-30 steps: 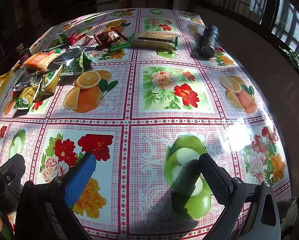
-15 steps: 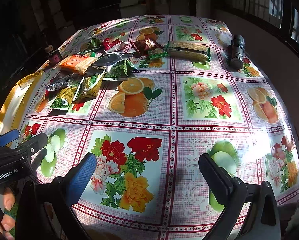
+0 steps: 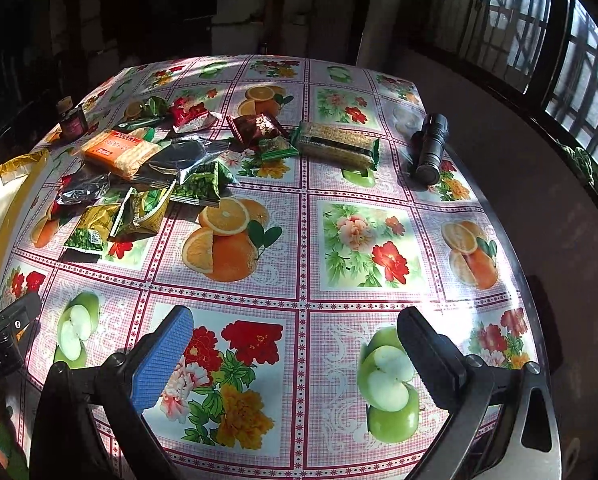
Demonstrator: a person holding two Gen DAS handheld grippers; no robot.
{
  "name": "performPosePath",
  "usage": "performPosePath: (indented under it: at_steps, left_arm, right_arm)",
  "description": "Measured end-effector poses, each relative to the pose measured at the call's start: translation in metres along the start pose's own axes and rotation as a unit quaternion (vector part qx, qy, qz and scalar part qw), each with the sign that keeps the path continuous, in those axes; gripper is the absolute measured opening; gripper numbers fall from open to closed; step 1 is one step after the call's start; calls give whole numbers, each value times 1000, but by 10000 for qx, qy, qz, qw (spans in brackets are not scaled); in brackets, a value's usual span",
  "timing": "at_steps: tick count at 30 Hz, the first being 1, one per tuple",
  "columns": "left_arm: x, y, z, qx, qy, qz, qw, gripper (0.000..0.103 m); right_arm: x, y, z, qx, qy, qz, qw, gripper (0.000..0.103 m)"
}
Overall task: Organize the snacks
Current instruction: 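Move both tools toward the pile of snack packets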
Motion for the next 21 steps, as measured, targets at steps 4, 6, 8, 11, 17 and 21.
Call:
performPosePath:
  at_steps: [4,6,8,11,17,21]
  left_arm:
    - [1,2,2,103,-119,-6,9999,103]
    - [-1,4,2,145,-107,-13,9998,103]
    - [-2,6,3,199,-106,-10,9997,103]
    - [-4,10,3,283,-134,-42,9995,103]
    - [-6,17,2,409,-113,-54,9991,103]
    - [-1,13,-1,278,-249,59,9993,103]
  right_arm:
    - [-4,2,-2,-53,65,44,10000,102]
    - [-5,2,-2,-65,79,45,9999,102]
    - [-6,1,-3,-86,92,55,9999,102]
    - [-8,-1,-4,-107,116,32,9999,102]
    - [-9,-5,-6,-147,186,-169,9996,102]
    - [-9,-7,-7,-126,266,-493,9984,102]
Point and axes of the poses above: each gripper's, at about its wrist camera, not at the fingertips, and x roughly the way its jaws point, y to its right, z to its underside, the point moved 5 cm from there along x, roughly the way its jaws point, and after that the axes turned 4 degrees about -x, right-handed, at the moved point
